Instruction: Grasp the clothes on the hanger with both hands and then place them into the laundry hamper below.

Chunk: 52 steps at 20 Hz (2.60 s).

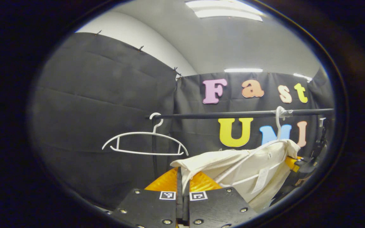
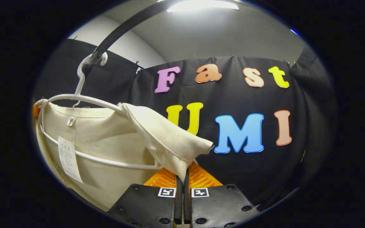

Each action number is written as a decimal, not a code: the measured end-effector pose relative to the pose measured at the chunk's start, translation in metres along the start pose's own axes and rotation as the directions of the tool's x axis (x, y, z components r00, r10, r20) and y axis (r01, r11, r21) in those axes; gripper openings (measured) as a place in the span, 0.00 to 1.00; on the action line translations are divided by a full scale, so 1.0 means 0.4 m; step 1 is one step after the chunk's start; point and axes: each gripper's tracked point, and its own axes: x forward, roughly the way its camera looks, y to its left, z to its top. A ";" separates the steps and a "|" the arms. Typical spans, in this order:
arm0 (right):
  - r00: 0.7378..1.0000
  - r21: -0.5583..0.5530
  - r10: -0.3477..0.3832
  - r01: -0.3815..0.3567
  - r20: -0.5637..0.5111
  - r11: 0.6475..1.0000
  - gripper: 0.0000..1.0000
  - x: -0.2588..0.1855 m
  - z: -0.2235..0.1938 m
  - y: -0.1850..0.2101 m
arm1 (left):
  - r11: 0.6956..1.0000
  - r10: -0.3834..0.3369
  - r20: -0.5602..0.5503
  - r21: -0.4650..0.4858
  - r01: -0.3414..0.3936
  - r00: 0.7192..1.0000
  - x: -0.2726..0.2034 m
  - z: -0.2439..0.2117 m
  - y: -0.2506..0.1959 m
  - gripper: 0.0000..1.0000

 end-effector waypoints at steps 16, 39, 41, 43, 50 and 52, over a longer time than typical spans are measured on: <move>0.974 -0.116 -0.205 0.215 0.096 0.970 0.00 0.087 -0.037 -0.167 | 0.988 -0.149 -0.150 -0.064 0.140 0.978 0.110 -0.287 -0.080 0.01; 0.980 -0.070 -0.061 0.048 -0.189 0.996 0.04 -0.230 -0.309 -0.231 | 0.999 0.004 -0.303 0.045 0.010 0.953 -0.238 -0.434 -0.193 0.01; 0.975 -0.060 -0.081 0.070 -0.206 0.996 0.04 -0.270 -0.311 -0.230 | 0.997 -0.036 -0.328 0.050 0.055 0.944 -0.266 -0.448 -0.212 0.01; 0.965 -0.042 -0.101 0.094 -0.241 0.995 0.04 -0.318 -0.325 -0.215 | 0.993 -0.092 -0.350 0.041 0.113 0.932 -0.296 -0.459 -0.223 0.01; 0.925 -0.062 -0.210 0.201 -0.316 0.978 0.04 -0.501 -0.366 -0.135 | 0.943 -0.314 -0.418 -0.039 0.329 0.852 -0.312 -0.566 -0.306 0.02; 0.911 -0.045 -0.226 0.224 -0.344 0.973 0.04 -0.540 -0.393 -0.109 | 0.926 -0.359 -0.437 -0.053 0.375 0.825 -0.325 -0.613 -0.323 0.01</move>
